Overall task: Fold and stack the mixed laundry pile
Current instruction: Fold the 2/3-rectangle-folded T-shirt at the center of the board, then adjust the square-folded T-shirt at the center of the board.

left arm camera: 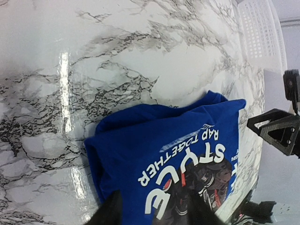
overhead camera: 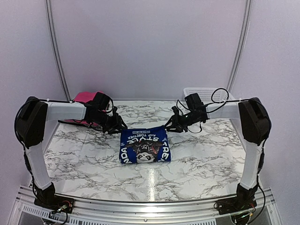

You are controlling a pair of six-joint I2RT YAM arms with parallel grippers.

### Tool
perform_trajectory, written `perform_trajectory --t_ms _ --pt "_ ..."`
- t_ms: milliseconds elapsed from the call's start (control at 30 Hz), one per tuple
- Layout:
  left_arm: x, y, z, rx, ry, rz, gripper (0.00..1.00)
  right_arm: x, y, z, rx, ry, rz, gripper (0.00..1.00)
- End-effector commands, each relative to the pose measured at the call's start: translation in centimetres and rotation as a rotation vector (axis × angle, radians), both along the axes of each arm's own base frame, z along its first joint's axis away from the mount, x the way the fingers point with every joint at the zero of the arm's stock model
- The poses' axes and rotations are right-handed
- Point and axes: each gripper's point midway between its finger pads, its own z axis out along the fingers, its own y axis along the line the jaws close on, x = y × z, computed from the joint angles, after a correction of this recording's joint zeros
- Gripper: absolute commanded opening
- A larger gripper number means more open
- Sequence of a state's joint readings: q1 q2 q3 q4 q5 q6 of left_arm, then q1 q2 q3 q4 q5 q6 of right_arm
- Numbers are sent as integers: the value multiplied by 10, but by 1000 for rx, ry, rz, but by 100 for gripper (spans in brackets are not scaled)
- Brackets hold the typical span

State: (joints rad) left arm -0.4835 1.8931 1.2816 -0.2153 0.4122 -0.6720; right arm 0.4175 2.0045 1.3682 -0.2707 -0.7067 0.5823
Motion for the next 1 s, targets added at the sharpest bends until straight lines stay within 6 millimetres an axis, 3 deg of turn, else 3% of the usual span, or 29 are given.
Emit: perform_trajectory --t_ms 0,67,167,233,367,467,567,700,833,967 --pt "20 7 26 -9 -80 20 68 31 -26 51 30 -140 -45 36" --pt "18 16 35 6 -115 31 83 33 -37 66 18 -192 -43 40" --pt "7 23 47 19 -170 -2 90 23 -43 70 -24 -245 9 39" --pt "-6 17 50 4 -197 -66 90 10 -34 69 11 -242 58 37" --pt "-23 5 37 6 -185 -139 90 -5 -3 60 32 -238 152 41" --pt "-19 6 32 -2 -183 -106 89 4 4 49 -33 -255 165 48" --pt "-12 11 17 29 -162 -68 88 21 -1 36 -122 -292 165 58" --pt "-3 15 -4 47 -133 -29 88 40 -5 18 -222 -340 192 63" --pt "1 9 -27 49 -98 -51 88 46 1 -3 -231 -335 241 64" --pt "5 5 -33 31 -119 -57 88 49 6 -13 -206 -333 269 64"
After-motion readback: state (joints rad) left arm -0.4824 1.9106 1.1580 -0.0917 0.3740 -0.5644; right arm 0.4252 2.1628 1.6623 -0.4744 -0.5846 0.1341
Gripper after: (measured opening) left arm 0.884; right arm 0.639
